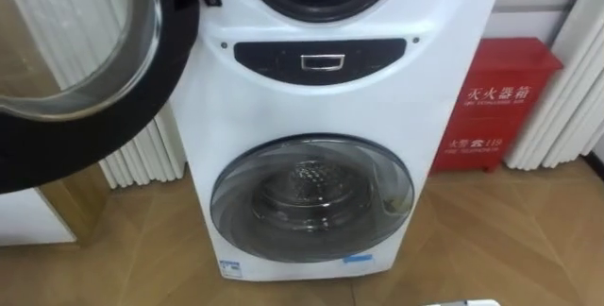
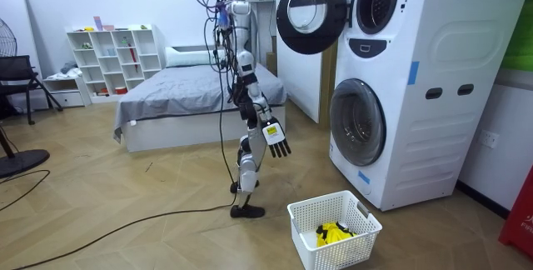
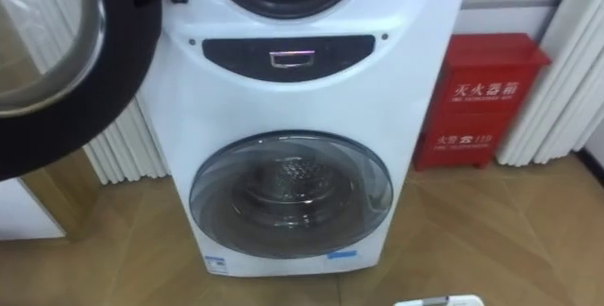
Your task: Pick clothes from washing machine
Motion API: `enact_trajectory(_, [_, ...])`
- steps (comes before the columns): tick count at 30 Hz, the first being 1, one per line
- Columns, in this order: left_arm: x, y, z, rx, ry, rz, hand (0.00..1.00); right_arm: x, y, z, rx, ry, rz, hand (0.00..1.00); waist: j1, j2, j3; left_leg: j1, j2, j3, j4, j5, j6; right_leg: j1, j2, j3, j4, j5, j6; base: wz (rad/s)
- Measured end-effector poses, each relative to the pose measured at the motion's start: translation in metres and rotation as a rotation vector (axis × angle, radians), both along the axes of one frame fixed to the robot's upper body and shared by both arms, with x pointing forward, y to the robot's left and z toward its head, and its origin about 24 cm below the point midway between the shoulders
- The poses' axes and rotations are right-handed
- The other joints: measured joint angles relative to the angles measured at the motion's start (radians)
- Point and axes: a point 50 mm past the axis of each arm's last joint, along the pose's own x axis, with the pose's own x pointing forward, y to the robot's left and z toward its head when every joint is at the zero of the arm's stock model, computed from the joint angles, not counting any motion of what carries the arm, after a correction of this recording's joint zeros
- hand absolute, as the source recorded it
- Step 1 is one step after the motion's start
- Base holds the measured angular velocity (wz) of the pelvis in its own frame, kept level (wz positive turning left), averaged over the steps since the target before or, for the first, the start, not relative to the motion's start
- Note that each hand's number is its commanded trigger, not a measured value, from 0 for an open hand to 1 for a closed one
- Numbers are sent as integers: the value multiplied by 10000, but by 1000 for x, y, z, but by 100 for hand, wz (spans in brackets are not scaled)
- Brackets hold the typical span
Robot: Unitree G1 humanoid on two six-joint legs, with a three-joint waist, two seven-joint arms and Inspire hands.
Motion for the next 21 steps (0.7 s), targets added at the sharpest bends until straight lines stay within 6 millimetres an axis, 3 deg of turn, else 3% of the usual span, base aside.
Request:
enact_trajectory(4, [-9,0,-1,-292,83,546,0,2,-1,0,-43,41,10,0,12,-19,7,-79,61,-148,129,-17,-41,27,64,-70,-7,-18,-61,6])
enact_trajectory(10, [-13,0,-2,-538,34,1443,0,-1,-2,-1,-63,132,-85,0,-60,9,14,-82,-38,-499,101,-15,-45,265,59,-362,-211,2,-26,14])
enact_trajectory(13, [-16,2,-3,-482,87,1811,0,-4,-5,0,-94,133,-369,0,-49,84,45,-66,-33,-549,60,-15,-44,337,57,-387,-233,23,-4,8])
enact_trajectory(17, [-17,6,-2,-392,61,2390,0,-6,-8,0,-167,-7,-656,0,-55,205,18,-22,-26,-621,-48,-14,-45,414,18,-504,-320,37,1,7])
enact_trajectory(19, [-17,11,-1,-510,-174,3337,0,-5,-12,2,-233,-154,-888,0,-78,319,29,90,-31,-616,-134,-10,-50,486,10,-503,-325,38,1,0])
enact_trajectory(21, [-4,28,5,-491,-910,4799,0,-6,-19,3,-332,-309,-1331,0,-113,463,58,309,-42,-610,-246,7,-73,667,11,-481,-355,38,1,0])
